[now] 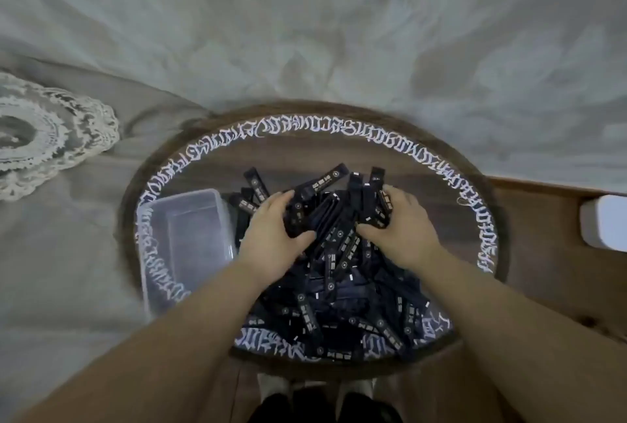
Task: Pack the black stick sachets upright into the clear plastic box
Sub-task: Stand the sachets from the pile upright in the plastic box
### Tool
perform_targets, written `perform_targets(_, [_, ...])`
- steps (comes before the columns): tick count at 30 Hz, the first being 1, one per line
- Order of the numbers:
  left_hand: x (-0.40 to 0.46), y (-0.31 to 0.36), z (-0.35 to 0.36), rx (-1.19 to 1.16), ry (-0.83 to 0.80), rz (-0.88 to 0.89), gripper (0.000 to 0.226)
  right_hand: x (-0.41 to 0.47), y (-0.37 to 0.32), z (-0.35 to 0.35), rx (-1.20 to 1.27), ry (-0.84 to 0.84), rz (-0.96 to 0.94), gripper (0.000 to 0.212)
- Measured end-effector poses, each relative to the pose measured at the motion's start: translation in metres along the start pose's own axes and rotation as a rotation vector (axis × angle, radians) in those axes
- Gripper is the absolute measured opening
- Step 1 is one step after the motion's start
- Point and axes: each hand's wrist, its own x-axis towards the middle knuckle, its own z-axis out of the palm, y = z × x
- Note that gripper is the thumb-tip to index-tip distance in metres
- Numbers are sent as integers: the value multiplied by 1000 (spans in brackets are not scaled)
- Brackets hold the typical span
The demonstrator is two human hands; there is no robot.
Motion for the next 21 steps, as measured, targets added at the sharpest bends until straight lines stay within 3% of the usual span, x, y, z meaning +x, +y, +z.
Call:
perform_targets(4, [27, -14, 35, 106, -61, 2, 89, 21, 34, 29, 16, 49, 273, 97])
perform_targets(7, [44, -15, 61, 174, -78, -2, 98, 36, 45, 47, 91, 48, 377, 104])
perform_targets(14, [66, -21, 84, 352, -53, -38, 102, 57, 39, 71, 12, 67, 317, 110])
perform_targets(21, [75, -21, 89, 202, 11, -13, 93, 72, 34, 76, -36, 92, 313, 109])
